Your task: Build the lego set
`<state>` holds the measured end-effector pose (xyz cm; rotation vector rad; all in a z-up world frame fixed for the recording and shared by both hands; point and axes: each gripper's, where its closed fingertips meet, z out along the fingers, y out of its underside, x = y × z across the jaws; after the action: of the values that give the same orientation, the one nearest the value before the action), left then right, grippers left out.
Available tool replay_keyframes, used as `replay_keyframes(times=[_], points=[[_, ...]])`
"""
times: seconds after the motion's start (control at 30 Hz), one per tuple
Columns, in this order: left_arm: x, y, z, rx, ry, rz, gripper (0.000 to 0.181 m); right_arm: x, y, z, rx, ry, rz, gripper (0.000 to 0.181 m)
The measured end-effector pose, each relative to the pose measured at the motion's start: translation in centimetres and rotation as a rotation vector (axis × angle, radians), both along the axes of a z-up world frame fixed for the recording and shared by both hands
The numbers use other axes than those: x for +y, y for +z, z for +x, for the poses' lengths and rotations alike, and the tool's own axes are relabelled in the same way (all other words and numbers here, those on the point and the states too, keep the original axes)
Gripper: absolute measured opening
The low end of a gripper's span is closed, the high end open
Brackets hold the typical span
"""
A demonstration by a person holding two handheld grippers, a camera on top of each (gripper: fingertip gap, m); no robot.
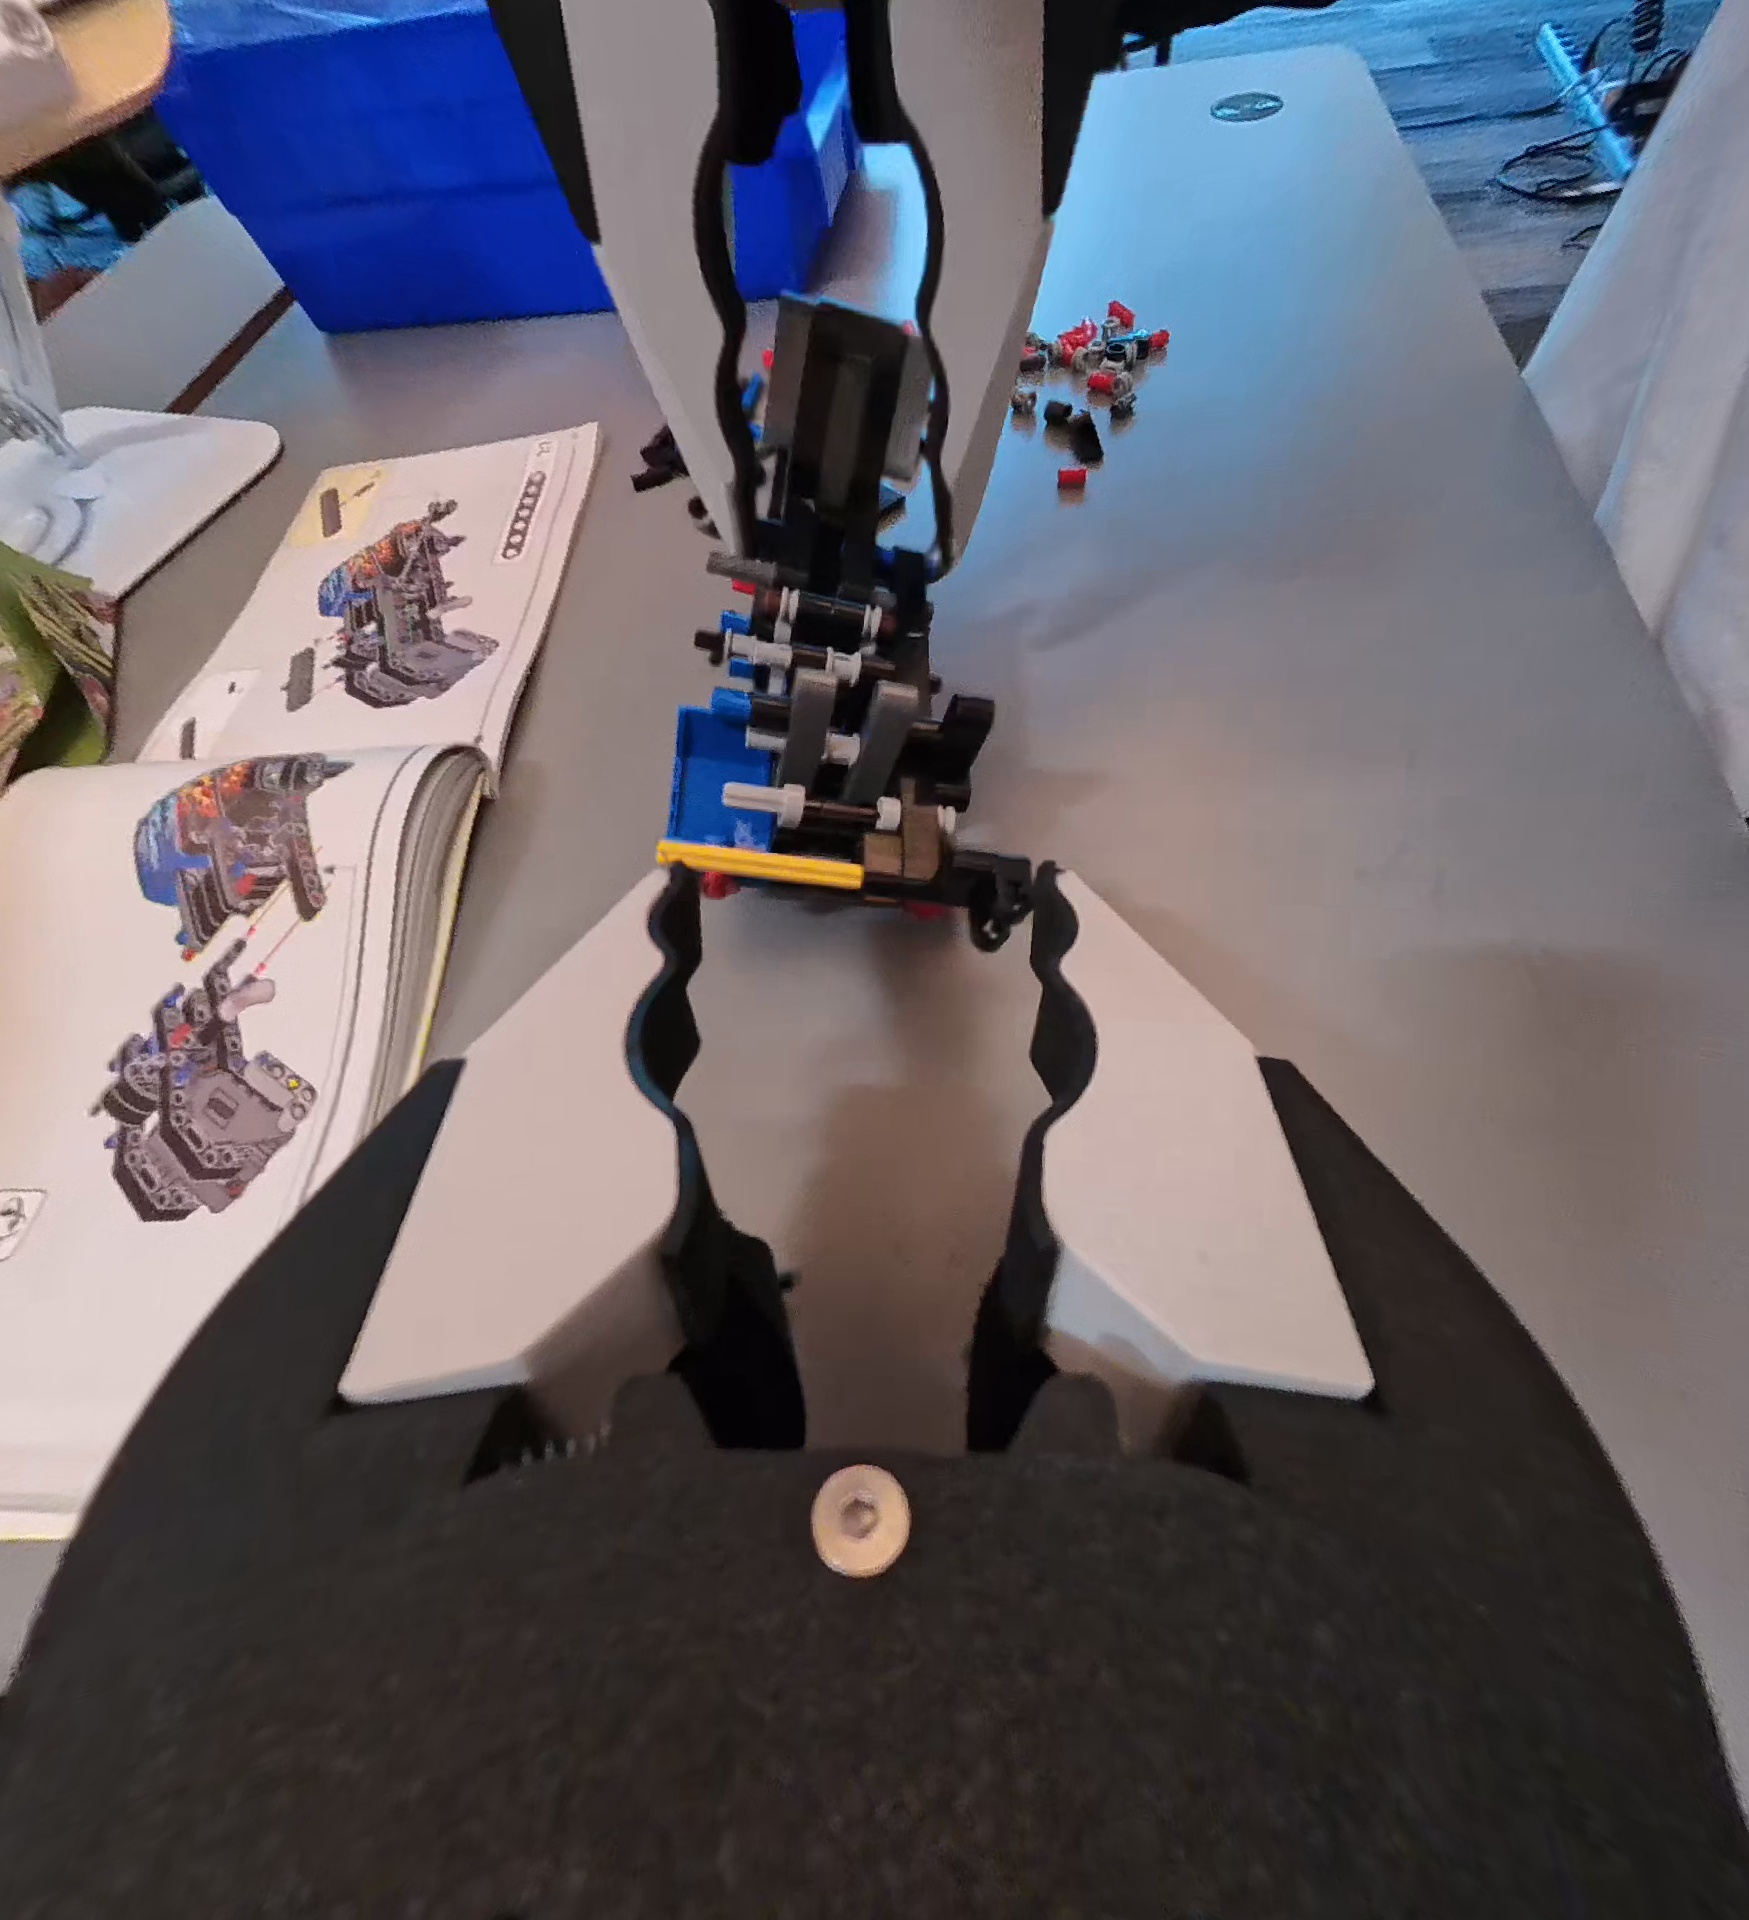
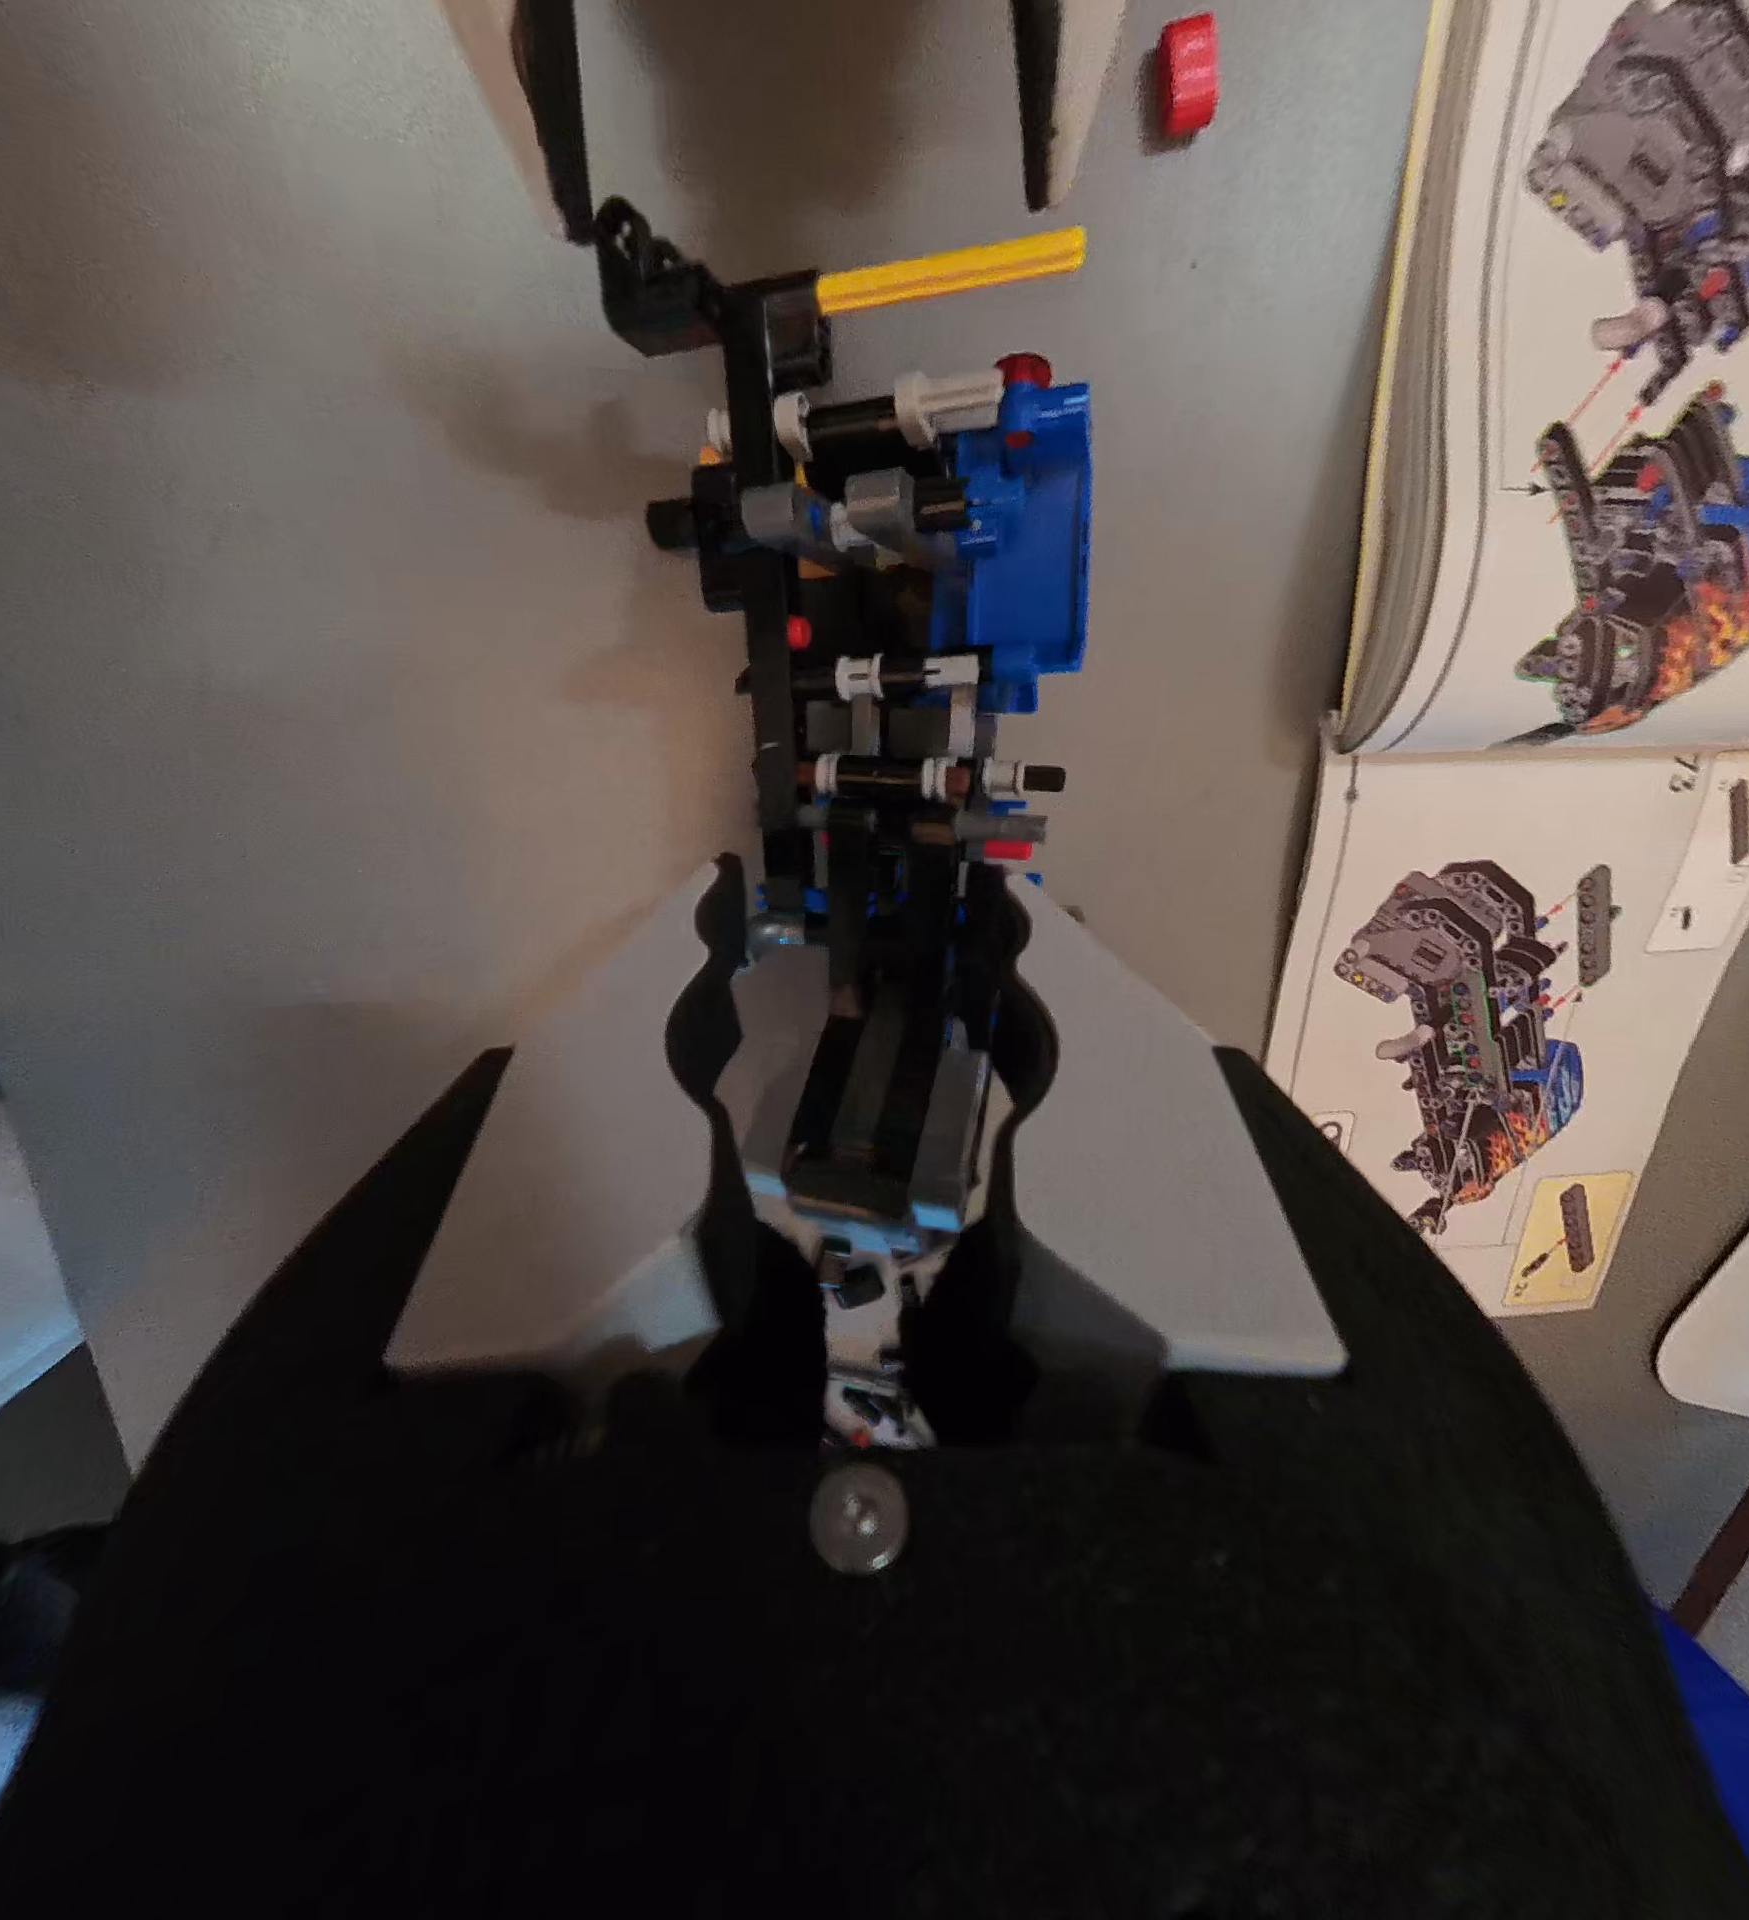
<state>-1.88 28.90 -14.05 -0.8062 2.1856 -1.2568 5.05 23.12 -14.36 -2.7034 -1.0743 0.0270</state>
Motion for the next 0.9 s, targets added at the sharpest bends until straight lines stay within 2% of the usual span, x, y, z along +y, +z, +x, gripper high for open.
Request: replay_keyframes(times=[0.03,0.17,0.27,0.33,0.4,0.53,0.63,0.73,0.9], points=[[-0.2,0.2,0.0,-0.017,-0.001,0.004,0.061,-0.2,0.4,0.1,0.015,-0.018,0.033,0.051],[-0.5,0.0,0.0,-0.024,0.006,0.051,0.061,-1.4,2.9,0.9,0.058,-0.129,0.248,0.055],[-0.7,1.2,0.3,-0.043,0.027,0.009,0.056,-2.6,5.0,2.5,0.1,-0.281,0.477,0.05],[-1.3,2.1,0.7,-0.041,0.028,-0.015,0.054,-4.0,4.3,3.5,0.148,-0.383,0.531,0.051],[-1.8,2.9,1.5,-0.052,0.047,0.041,0.052,-4.9,2.9,3.6,0.183,-0.425,0.557,0.053],[-3.1,4.5,3.9,-0.002,0.059,0.14,0.052,-5.2,1.6,3.3,0.255,-0.446,0.611,0.05],[-4.0,1.9,5.7,0.19,0.02,0.295,0.059,-4.7,1.7,4.2,0.268,-0.445,0.644,0.053],[-3.3,-0.5,7.7,0.278,0.035,0.431,0.058,-3.6,1.2,5.3,0.25,-0.386,0.633,0.067],[-3.2,-1.0,8.1,0.372,0.015,0.455,0.058,-1.8,-1.1,5.3,0.268,-0.22,0.517,0.076]])
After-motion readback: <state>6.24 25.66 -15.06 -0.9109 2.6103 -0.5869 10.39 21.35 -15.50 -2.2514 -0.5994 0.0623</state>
